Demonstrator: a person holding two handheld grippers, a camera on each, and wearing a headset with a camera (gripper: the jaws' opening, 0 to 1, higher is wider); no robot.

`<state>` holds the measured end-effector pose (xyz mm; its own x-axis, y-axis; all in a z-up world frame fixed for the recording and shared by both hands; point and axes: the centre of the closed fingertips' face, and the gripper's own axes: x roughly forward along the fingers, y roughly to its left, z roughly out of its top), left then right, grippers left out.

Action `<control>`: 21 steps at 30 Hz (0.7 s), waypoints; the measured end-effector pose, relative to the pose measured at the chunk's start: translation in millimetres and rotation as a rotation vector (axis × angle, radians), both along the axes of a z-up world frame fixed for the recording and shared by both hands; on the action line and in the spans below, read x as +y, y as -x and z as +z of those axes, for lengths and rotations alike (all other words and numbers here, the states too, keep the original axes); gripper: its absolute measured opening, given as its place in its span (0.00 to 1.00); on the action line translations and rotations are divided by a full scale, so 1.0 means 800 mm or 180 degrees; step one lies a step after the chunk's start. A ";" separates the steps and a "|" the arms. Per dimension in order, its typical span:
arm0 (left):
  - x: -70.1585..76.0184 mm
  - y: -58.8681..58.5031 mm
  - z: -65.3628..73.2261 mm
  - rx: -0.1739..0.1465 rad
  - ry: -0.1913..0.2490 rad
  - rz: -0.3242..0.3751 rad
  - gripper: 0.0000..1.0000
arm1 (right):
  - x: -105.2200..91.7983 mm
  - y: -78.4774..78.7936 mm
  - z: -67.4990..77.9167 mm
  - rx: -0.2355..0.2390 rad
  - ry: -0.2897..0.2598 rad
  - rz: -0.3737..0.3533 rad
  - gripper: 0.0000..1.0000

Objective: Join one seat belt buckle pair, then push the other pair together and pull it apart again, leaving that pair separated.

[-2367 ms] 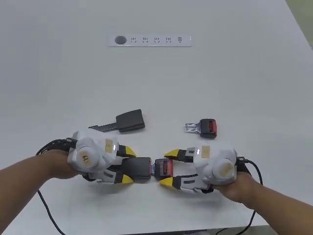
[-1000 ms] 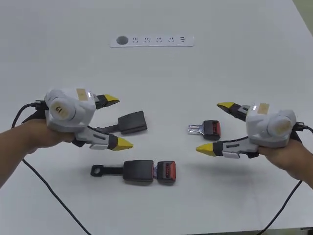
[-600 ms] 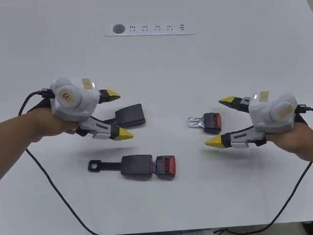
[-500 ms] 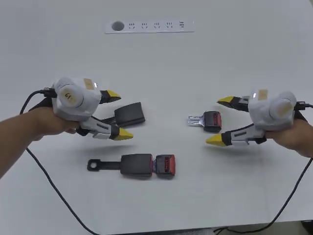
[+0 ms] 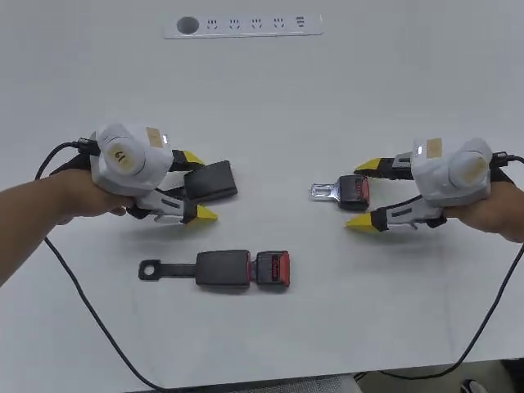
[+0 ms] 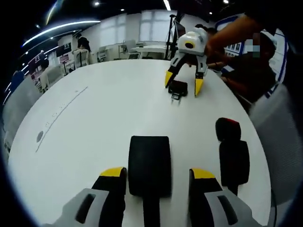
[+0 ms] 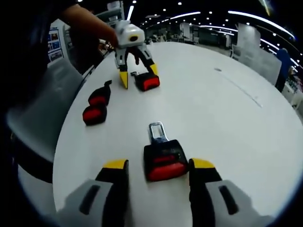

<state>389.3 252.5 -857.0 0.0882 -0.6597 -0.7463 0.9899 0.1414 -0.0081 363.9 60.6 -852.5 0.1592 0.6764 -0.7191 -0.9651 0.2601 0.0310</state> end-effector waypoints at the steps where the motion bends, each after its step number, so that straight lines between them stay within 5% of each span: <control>1: -0.001 -0.003 0.000 -0.0007 0.0021 0.0056 0.51 | -0.001 0.002 -0.001 0.0015 0.0022 0.0007 0.51; 7: -0.003 -0.010 0.013 0.0026 0.0084 0.0012 0.35 | -0.004 -0.005 0.000 -0.0036 0.0072 -0.0001 0.38; 21: -0.004 -0.003 0.013 0.0027 -0.0025 -0.0349 0.35 | -0.011 0.001 -0.002 0.0029 -0.0013 0.0047 0.35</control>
<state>391.8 249.7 -846.5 0.0095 -0.6593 -0.7518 0.9993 0.0324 -0.0158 363.3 52.0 -854.0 0.1426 0.6815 -0.7177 -0.9685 0.2457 0.0408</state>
